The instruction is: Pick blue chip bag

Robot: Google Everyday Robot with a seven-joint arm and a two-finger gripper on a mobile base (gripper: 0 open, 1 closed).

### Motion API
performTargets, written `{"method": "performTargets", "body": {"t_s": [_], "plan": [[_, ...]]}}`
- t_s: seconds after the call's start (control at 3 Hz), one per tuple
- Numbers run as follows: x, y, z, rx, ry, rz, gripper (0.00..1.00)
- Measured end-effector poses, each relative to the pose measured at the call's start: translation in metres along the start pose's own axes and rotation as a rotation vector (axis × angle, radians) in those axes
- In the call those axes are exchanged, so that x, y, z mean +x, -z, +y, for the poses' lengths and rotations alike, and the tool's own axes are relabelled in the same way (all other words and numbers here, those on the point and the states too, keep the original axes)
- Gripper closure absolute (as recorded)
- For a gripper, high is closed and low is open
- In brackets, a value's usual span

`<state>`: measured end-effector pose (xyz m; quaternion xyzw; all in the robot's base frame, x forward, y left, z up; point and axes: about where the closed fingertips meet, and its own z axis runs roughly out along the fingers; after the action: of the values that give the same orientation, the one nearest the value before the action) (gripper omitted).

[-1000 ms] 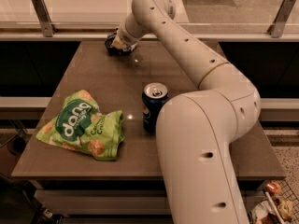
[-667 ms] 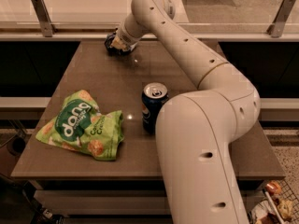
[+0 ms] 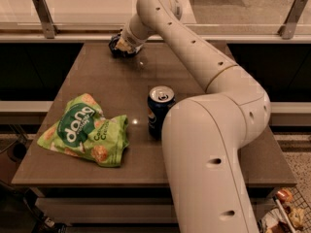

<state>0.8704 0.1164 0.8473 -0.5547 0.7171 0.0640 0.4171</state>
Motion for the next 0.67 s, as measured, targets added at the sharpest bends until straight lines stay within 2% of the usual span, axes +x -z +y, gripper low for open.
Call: {"method": "performTargets", "body": {"t_s": [0.67], "plan": [[-0.056, 0.095, -0.037, 0.112, 0.092, -0.076, 1.0]]}}
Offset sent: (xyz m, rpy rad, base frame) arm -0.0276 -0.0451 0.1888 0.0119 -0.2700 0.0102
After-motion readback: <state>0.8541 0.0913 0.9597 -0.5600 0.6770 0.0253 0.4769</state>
